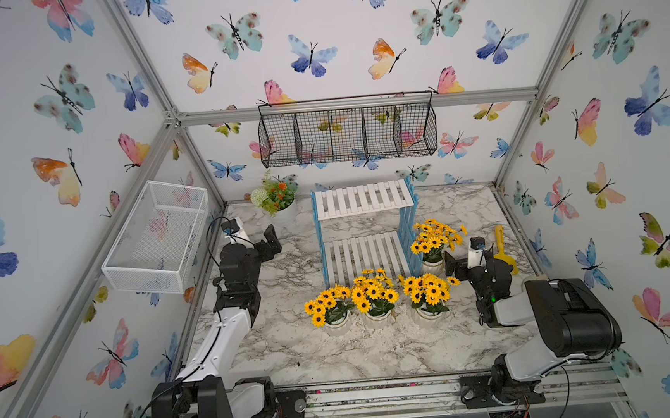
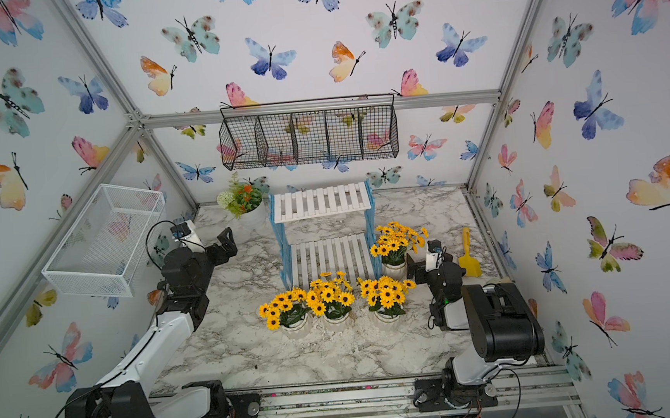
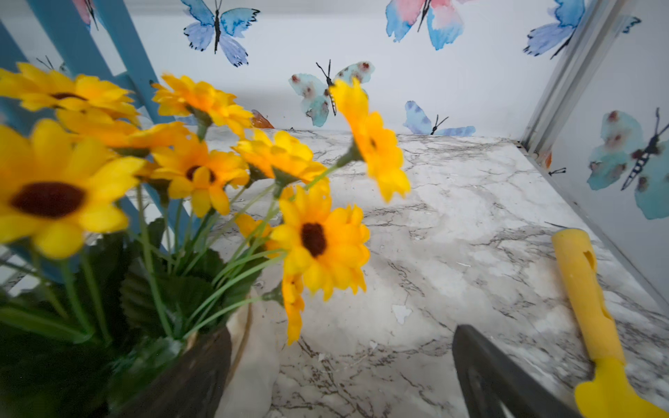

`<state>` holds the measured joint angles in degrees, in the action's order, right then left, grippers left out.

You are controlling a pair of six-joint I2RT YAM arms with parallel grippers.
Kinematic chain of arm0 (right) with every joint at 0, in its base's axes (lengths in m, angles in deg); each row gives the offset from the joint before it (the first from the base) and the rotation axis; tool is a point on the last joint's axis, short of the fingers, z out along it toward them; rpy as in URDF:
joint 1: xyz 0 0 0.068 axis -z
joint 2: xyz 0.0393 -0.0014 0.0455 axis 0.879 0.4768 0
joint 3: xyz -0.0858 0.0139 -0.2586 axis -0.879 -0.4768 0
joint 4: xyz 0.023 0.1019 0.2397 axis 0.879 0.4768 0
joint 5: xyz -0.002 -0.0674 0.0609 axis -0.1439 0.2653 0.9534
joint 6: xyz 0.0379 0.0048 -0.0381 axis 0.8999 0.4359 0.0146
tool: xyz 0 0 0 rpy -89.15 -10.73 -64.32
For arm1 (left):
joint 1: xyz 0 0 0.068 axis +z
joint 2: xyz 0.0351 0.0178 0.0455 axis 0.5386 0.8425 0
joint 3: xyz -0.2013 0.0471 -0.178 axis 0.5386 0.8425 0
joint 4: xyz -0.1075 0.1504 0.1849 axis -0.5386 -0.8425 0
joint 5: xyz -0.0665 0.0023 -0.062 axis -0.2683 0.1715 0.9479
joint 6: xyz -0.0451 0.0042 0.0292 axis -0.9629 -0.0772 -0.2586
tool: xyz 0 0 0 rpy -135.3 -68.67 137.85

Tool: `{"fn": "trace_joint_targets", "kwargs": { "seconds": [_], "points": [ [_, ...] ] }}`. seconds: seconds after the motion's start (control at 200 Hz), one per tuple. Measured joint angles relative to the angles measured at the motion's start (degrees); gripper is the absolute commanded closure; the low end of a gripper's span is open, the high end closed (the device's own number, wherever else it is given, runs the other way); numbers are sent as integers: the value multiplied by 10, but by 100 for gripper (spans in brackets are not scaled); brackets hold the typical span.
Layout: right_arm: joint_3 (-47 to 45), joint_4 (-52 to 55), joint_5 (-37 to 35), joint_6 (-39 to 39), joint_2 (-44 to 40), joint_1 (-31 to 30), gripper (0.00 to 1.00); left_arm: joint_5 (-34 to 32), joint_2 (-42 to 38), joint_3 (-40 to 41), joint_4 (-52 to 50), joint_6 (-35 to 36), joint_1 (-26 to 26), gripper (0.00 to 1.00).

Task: Take the sunflower pots off the shelves
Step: Reset both arms

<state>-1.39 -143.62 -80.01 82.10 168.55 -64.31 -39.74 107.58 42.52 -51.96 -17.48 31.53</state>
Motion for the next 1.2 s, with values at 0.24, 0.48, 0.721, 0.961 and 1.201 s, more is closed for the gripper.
{"fn": "trace_joint_targets", "kwargs": {
  "seconds": [0.24,0.48,0.721,0.961,1.201],
  "points": [
    [0,-6,-35,-1,0,-2,2,-55,4,107,84,30,-3,2],
    [0,-6,-45,-1,0,-3,2,-140,20,184,140,63,-30,2],
    [0,-6,-45,-1,0,-3,2,-167,104,238,286,94,-49,2],
    [0,-6,-45,-1,0,-3,2,-170,147,250,364,113,-57,2],
    [0,-6,-45,-1,0,-3,2,-161,175,249,421,120,-57,2]
  ]
}}
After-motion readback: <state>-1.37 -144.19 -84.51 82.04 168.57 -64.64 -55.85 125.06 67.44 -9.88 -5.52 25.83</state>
